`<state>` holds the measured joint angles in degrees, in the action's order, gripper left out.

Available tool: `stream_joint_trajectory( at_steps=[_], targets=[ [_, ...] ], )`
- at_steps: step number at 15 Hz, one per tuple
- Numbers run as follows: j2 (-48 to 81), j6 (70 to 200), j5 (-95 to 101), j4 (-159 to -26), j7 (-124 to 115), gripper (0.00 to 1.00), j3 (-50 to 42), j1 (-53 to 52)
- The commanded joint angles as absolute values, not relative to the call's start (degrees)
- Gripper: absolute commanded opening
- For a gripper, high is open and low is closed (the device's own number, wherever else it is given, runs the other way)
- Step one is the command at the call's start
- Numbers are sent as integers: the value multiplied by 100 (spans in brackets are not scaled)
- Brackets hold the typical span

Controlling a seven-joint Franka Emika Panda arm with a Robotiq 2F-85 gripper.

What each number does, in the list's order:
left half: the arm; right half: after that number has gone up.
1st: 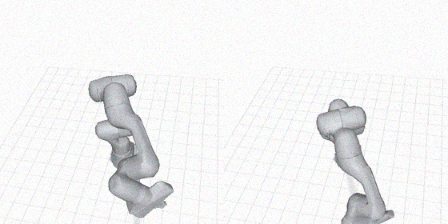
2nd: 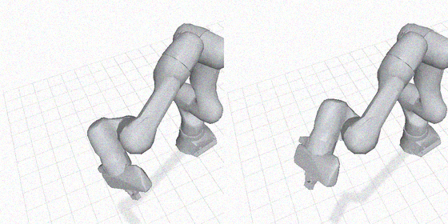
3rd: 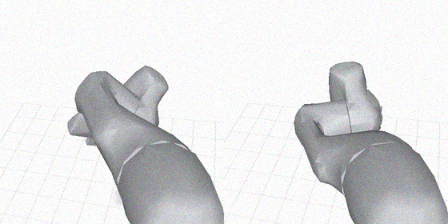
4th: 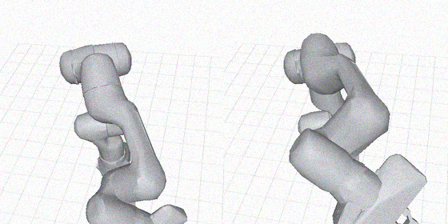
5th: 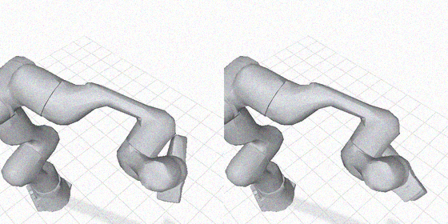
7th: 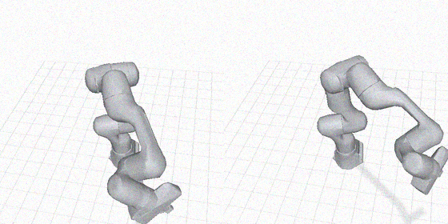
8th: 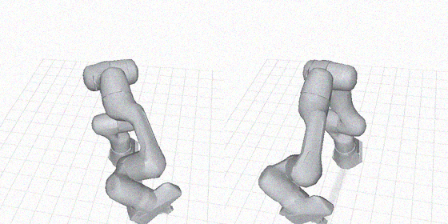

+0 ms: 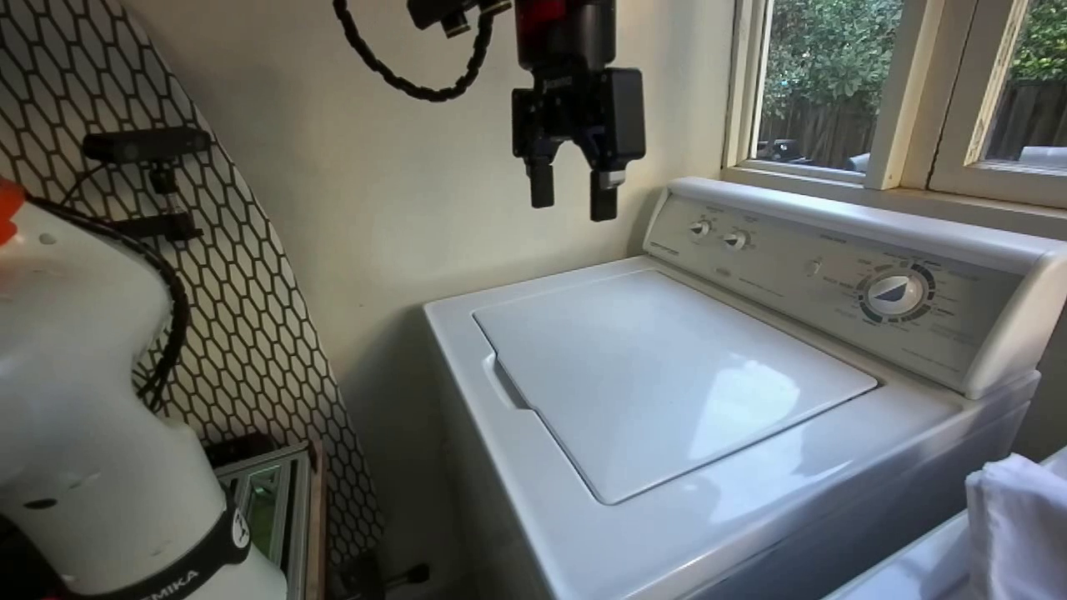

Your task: Open the washing machine on the left.

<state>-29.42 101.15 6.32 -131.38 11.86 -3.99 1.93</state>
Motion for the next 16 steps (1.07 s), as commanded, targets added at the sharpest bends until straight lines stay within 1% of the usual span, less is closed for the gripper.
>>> stream_joint_trajectory(
  at_steps=[1,3,6,10,12,13,16],
  targets=[
    [-3409,9644,483,-13676,494,100,-151,155],
    [-3591,9512,377,-13967,255,100,-37,96],
    [-3890,9753,202,-14554,-168,100,139,6],
    [-4322,10400,-541,-15446,-208,100,124,-282],
    [-4577,11024,-1064,-15923,-212,100,113,-408],
    [-4065,10503,-676,-15307,-111,100,151,-266],
    [-4095,10594,-713,-15367,-109,100,154,-289]
  ],
)
